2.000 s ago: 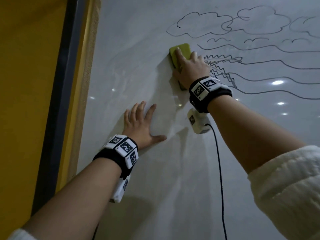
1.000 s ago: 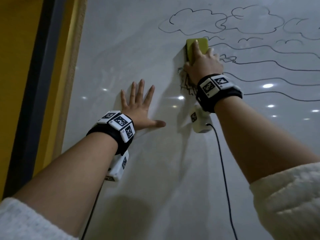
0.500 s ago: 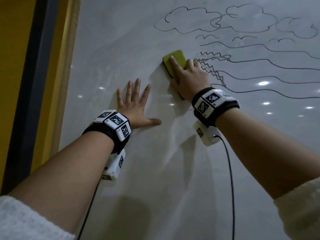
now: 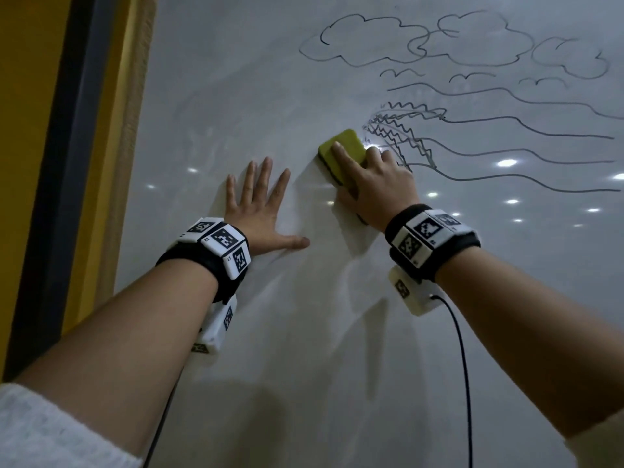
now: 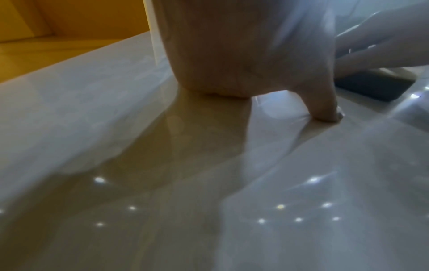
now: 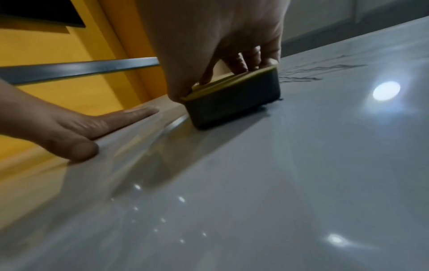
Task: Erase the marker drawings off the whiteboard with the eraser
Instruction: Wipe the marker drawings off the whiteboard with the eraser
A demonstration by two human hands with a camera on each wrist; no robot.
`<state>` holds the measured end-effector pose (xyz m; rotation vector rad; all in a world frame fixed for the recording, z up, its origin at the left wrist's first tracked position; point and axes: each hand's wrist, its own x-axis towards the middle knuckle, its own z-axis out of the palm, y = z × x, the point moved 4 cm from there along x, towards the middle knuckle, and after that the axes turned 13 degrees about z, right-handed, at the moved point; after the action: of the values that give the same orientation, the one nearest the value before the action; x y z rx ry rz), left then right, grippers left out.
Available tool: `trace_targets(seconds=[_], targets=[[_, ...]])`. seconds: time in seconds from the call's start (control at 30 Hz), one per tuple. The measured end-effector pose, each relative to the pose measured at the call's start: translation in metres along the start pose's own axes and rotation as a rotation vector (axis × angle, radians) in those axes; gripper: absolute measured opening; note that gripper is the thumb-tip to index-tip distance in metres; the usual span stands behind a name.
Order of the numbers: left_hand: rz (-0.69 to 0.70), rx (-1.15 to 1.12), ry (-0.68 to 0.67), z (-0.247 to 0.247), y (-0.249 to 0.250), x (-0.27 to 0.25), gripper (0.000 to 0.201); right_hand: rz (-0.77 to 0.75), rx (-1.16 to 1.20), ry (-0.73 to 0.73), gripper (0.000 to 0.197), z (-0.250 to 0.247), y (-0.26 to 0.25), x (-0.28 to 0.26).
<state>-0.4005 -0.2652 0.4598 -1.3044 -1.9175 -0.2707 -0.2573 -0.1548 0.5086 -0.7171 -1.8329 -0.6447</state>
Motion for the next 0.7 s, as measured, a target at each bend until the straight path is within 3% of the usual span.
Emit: trace_targets(seconds=[0.2, 0.33, 0.53, 0.67, 0.7], targets=[[0.018, -0.002, 0.014, 0.002, -0.005, 0.001, 0.125, 0.115, 0.058, -0.01, 0.065, -0.024, 0.01, 0.055], [0.017, 0.002, 0.012, 0.002, -0.004, 0.002, 0.126, 0.125, 0.081, -0.011, 0.066, -0.014, 0.005, 0.04], [0.012, 0.004, 0.016, 0.001, -0.003, 0.001, 0.124, -0.084, 0.006, 0.012, 0.065, 0.015, 0.005, -0.028], [0.002, 0.021, 0.014, 0.001, -0.002, 0.001, 0.124, -0.23, 0.002, 0.123, 0.063, 0.014, 0.014, -0.03], [-0.003, 0.028, 0.006, 0.0, -0.001, 0.001, 0.124, -0.204, -0.003, 0.085, 0.063, 0.01, 0.014, -0.024]])
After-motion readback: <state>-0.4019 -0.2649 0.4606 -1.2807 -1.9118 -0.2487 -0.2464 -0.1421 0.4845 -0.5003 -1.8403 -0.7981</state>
